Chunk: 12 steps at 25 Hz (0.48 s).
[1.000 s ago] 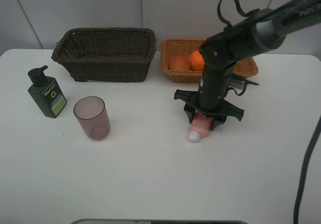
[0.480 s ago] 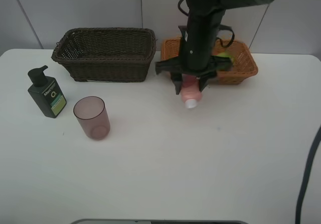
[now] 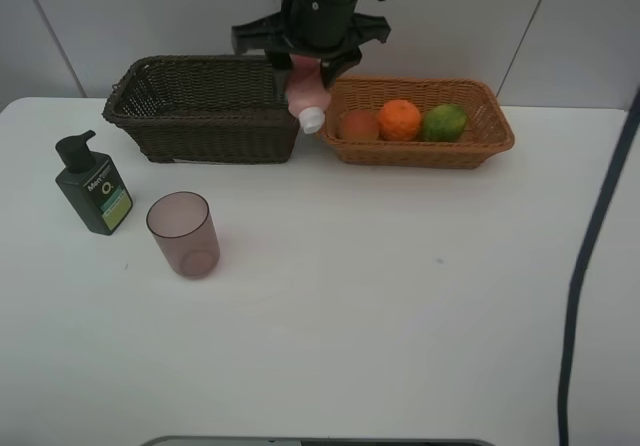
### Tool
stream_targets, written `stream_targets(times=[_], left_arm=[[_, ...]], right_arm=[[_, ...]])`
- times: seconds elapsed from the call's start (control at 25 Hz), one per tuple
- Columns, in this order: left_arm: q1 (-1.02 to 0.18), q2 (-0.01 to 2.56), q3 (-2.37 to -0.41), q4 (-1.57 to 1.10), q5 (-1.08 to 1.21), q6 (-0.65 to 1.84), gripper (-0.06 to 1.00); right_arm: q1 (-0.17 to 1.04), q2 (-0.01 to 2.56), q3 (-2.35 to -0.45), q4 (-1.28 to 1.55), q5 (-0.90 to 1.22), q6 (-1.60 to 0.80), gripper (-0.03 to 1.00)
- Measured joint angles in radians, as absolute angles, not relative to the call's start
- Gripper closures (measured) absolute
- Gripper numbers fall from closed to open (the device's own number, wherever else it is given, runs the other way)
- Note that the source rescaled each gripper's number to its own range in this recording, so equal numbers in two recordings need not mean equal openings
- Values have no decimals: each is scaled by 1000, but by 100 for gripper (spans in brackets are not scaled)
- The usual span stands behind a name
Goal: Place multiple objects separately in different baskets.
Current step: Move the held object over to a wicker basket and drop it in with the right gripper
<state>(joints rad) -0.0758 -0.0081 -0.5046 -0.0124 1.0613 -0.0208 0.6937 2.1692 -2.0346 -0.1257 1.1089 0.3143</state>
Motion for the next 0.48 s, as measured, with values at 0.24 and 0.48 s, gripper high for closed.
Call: stream_targets(times=[0.24,0.48], left_arm=[[-76,-8,-505,-12,1061,-21,-6],[-76,-8,-505,-12,1061,-21,-6]], right_arm=[[712,2211,-2077,-119,767,311,96],[713,2249,-2078,-120,496,310,96]])
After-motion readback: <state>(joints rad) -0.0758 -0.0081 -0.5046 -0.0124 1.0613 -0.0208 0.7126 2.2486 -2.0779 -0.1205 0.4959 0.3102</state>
